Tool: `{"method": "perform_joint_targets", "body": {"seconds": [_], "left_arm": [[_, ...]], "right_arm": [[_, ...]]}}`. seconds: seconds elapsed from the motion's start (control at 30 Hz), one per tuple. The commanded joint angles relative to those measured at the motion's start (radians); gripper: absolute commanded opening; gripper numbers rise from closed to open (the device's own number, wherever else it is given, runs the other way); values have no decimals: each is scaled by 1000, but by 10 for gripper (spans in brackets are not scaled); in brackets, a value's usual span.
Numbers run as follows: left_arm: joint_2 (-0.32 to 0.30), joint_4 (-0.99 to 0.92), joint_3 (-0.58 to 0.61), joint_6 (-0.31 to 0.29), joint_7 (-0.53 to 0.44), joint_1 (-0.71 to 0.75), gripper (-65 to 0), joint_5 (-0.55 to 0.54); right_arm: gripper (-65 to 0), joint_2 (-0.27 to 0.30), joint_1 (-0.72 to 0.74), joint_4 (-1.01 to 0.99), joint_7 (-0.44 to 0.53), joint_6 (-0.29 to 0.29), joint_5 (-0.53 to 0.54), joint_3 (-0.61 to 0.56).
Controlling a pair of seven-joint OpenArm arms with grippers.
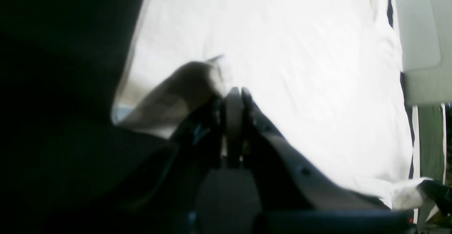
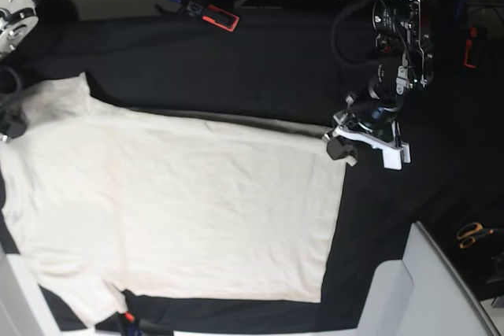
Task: Fold the T-shirt properly
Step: 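Drag the held hem corner across the shirt body with left gripper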
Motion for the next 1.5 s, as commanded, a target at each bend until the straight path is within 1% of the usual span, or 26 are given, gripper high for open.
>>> {"method": "perform_joint_targets", "body": {"seconds": [0.0,0.1,0.2,0.3,0.43,0.6,1.07,1.13,1.23,1.3,1.37,1.47], "left_arm": [[-5,-2,0,-6,-13,-26,-650,-14],[-5,-51,0,-6,-13,-58,-650,-14],[-5,-90,0,-6,-15,-84,-650,-14],[-17,-111,7,-6,-15,-115,-650,-14],[-45,-159,78,-6,-18,-161,-650,-12],[-45,-189,95,-6,-19,-192,-650,-12],[-45,-193,98,-6,-21,-255,-650,-11],[-45,-191,93,-6,-21,-256,-650,23],[-35,-194,93,-6,-22,-278,-650,121],[-20,-194,92,-6,-22,-281,-650,152],[-18,-194,92,-6,-32,-282,-650,154],[-20,-194,92,-6,-76,-282,-650,154]], "right_arm": [[-645,40,36,-9,21,2,14,-14],[-645,68,69,-81,84,2,16,-109],[-645,86,103,-155,153,2,16,-174],[-645,103,129,-218,208,2,16,-198],[-645,128,158,-296,265,2,16,-214],[-645,134,184,-328,322,2,16,-266],[-645,134,215,-331,412,2,14,-276],[-645,134,217,-331,417,2,14,-276],[-645,132,218,-331,422,2,14,-276],[-644,131,218,-331,451,2,14,-275],[-644,129,218,-333,478,2,14,-275],[-644,126,218,-333,488,2,14,-275]]}}
